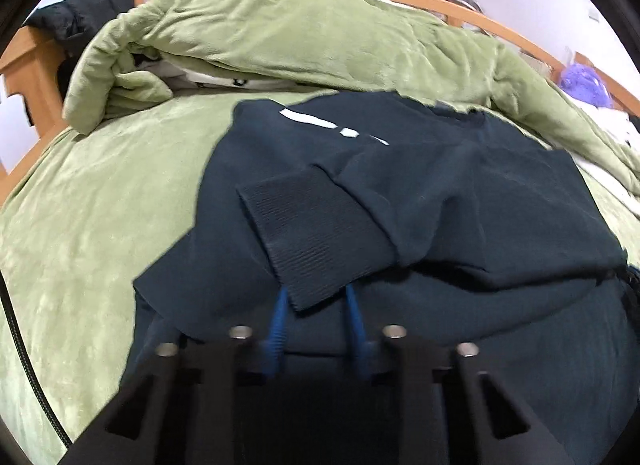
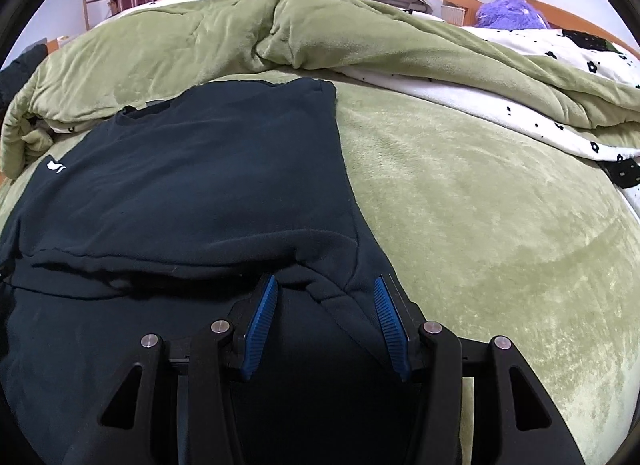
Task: Fold small clothes
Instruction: 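Move the left gripper to the sweatshirt hem while the right gripper approaches the hem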
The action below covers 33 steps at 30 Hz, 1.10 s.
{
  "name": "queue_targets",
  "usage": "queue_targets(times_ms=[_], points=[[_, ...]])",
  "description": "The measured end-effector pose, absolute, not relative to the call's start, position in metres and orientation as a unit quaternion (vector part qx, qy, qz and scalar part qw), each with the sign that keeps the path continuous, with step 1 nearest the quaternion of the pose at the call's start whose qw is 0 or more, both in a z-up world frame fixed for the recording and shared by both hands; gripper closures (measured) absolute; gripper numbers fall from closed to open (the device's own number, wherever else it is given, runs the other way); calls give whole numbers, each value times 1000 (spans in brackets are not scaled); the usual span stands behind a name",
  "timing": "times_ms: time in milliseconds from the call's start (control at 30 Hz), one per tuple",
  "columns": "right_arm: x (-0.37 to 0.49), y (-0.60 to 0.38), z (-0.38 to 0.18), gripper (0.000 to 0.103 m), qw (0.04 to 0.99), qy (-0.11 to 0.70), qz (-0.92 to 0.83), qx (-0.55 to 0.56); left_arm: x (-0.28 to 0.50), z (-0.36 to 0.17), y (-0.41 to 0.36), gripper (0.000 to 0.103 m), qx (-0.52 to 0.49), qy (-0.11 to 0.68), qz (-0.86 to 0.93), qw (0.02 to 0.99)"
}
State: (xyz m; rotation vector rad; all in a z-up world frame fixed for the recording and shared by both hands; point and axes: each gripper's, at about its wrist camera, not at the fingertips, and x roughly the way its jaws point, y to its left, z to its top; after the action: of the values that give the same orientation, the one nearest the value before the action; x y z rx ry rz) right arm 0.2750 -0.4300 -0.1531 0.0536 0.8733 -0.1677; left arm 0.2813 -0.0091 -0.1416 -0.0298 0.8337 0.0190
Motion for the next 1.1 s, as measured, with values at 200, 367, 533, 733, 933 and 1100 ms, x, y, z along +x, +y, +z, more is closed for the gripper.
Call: queue_targets(times_ms=[200, 367, 533, 733, 933, 1100], points=[[277, -436, -153, 58, 902, 417, -107, 34, 277, -125, 10, 94, -17, 366, 30, 930], [277, -448, -150, 58, 901, 411, -127, 58, 277, -128, 10, 94, -11, 371, 36, 928], [280, -452, -149, 58, 900, 410, -134, 62, 277, -138, 8, 93, -10, 396, 33, 918], [283, -453, -154, 52, 892, 428, -131, 63, 276, -143, 3, 84, -5, 412, 30, 910], [275, -453, -148, 52, 896, 421, -121, 69, 268, -140, -9, 44, 12, 402, 25, 915], [270, -451, -138, 50, 899, 417, -117, 69, 262, -138, -15, 42, 22, 397, 30, 917]])
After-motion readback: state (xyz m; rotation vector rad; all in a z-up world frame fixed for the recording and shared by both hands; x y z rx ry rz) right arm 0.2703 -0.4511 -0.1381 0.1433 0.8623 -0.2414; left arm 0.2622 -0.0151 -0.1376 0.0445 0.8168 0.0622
